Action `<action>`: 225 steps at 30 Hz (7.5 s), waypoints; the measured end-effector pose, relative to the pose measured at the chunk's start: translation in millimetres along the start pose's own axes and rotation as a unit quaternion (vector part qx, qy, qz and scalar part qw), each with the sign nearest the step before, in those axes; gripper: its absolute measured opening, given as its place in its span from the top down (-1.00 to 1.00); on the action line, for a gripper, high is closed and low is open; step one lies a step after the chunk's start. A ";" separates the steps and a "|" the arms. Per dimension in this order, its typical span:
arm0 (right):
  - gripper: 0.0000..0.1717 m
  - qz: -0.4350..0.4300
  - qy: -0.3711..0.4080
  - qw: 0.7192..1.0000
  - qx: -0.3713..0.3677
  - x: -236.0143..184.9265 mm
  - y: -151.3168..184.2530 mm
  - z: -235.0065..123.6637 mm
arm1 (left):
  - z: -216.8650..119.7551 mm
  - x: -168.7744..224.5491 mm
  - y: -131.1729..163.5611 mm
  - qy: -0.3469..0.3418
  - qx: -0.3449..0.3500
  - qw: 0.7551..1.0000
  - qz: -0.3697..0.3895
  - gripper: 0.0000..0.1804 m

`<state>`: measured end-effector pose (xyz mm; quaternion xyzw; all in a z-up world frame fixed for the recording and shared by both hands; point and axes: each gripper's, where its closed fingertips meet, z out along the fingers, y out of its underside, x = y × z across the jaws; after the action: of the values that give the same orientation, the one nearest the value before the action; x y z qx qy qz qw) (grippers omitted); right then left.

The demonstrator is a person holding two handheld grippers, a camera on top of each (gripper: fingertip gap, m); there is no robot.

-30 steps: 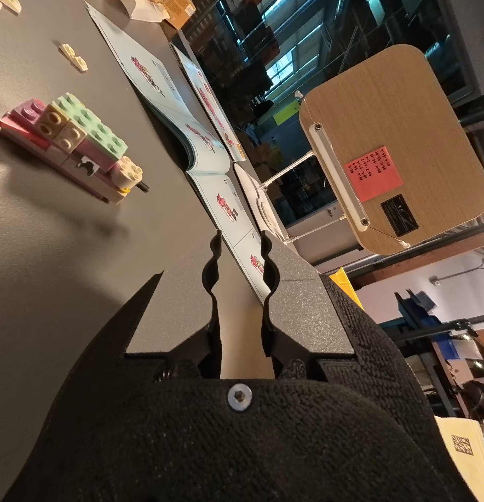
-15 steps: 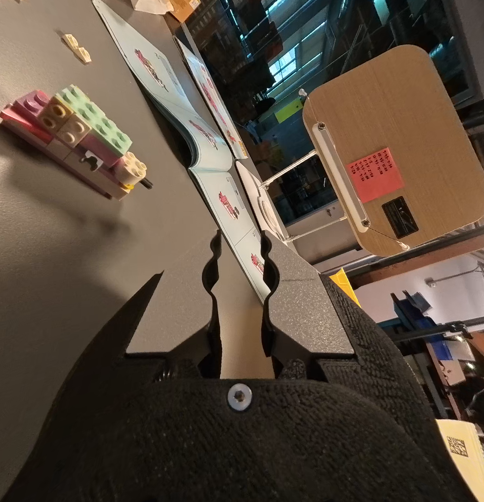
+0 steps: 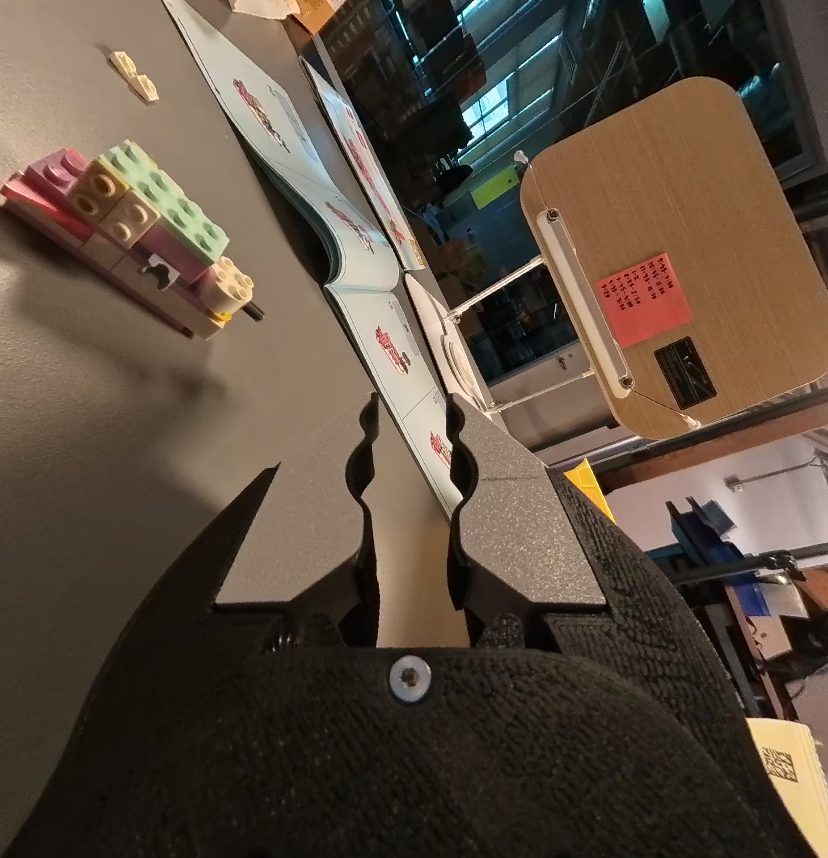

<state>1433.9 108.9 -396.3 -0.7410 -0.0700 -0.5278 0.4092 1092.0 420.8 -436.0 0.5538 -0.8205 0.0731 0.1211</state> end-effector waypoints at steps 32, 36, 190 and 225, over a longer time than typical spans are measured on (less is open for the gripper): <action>0.70 0.016 0.007 1.000 0.016 5.9 -4.1 -3.9 | -72.9 -31.4 -85.0 -0.130 0.484 0.843 -0.192 0.69; 0.70 0.023 0.008 0.999 0.022 7.5 -5.4 -5.3 | -60.3 -32.3 -91.2 -0.136 0.486 0.837 -0.211 0.68; 1.00 0.149 0.041 0.987 0.055 61.0 17.9 65.4 | -217.7 153.7 -225.2 -0.149 0.740 0.654 0.045 0.71; 1.00 0.096 0.073 0.993 -0.013 60.7 34.5 71.3 | 7.2 13.1 -37.1 -0.082 0.085 0.977 0.176 1.00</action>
<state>1530.4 114.9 -371.4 -0.7089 0.0385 -0.5400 0.4521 1120.8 393.4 -439.8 0.4131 -0.9031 0.1169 -0.0088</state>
